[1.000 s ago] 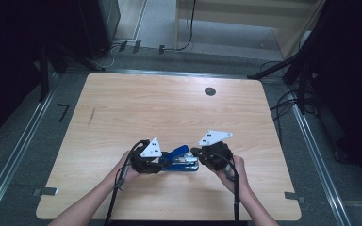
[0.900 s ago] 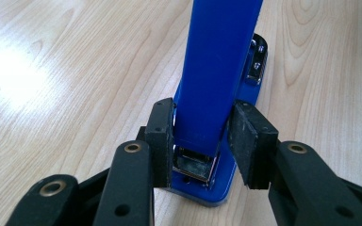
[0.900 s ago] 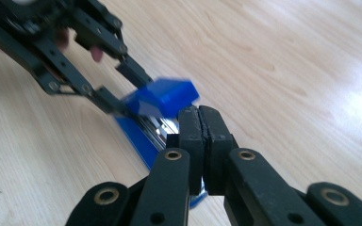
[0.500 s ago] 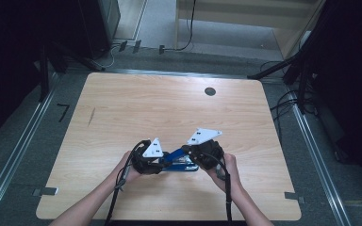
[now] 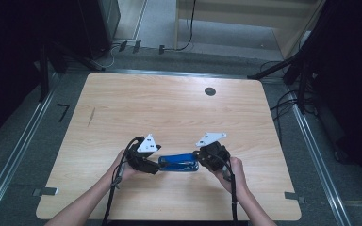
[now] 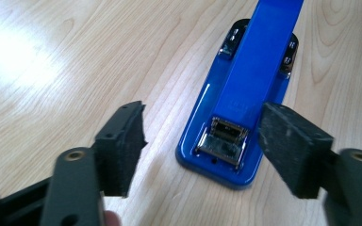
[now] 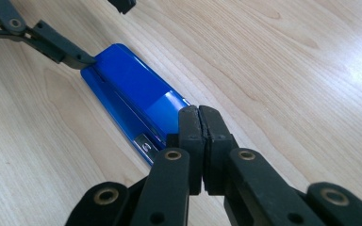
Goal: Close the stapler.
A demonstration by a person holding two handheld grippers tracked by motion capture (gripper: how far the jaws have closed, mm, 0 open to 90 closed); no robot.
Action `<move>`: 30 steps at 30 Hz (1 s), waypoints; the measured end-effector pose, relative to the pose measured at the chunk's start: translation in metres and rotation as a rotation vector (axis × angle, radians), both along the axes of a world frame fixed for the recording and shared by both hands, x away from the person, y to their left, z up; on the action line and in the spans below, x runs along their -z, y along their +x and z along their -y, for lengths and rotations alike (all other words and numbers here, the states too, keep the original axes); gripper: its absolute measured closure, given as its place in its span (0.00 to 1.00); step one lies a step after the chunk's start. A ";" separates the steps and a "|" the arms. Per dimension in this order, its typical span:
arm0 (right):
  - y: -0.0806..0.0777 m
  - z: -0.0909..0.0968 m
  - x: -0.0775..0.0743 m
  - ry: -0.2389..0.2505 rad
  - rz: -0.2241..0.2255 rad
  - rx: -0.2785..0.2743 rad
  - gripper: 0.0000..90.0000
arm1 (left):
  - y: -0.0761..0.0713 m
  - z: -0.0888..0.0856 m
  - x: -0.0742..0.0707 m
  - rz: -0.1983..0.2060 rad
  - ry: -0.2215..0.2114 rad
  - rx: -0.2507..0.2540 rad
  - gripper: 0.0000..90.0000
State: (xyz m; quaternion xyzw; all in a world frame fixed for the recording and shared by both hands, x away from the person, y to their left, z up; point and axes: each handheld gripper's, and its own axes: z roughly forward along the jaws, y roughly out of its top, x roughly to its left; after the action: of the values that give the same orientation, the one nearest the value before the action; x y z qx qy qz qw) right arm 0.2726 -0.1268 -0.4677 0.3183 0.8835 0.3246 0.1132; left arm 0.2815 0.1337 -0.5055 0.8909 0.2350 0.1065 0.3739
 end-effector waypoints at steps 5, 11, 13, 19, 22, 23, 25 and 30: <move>0.000 0.000 0.005 -0.008 -0.010 0.001 1.00 | 0.000 -0.008 -0.002 0.005 0.004 -0.027 0.23; 0.001 0.000 0.008 -0.001 -0.016 0.013 1.00 | 0.003 -0.019 -0.005 0.004 -0.001 -0.075 0.18; 0.001 0.001 0.008 0.005 -0.021 0.012 1.00 | 0.003 -0.022 -0.006 0.006 -0.004 -0.094 0.17; 0.000 0.002 0.011 0.006 -0.025 0.023 1.00 | 0.003 -0.028 -0.008 0.018 -0.016 -0.120 0.16; 0.001 0.005 0.010 0.026 -0.014 0.024 0.95 | 0.004 -0.030 -0.009 0.020 -0.013 -0.134 0.15; 0.001 0.007 0.009 0.051 -0.002 0.015 0.92 | 0.005 -0.031 -0.009 0.018 -0.012 -0.134 0.15; 0.000 0.009 0.004 0.045 0.016 0.026 0.83 | 0.005 -0.032 -0.010 0.023 -0.007 -0.143 0.14; 0.003 0.024 0.002 0.052 0.017 0.077 0.55 | 0.005 -0.036 -0.011 0.025 -0.004 -0.173 0.11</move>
State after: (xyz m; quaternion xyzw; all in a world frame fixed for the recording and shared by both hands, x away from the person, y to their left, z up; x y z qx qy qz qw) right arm 0.2754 -0.1508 -0.4694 0.3521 0.8609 0.3456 0.1245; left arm 0.2865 0.1701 -0.4945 0.8651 0.3067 0.1491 0.3679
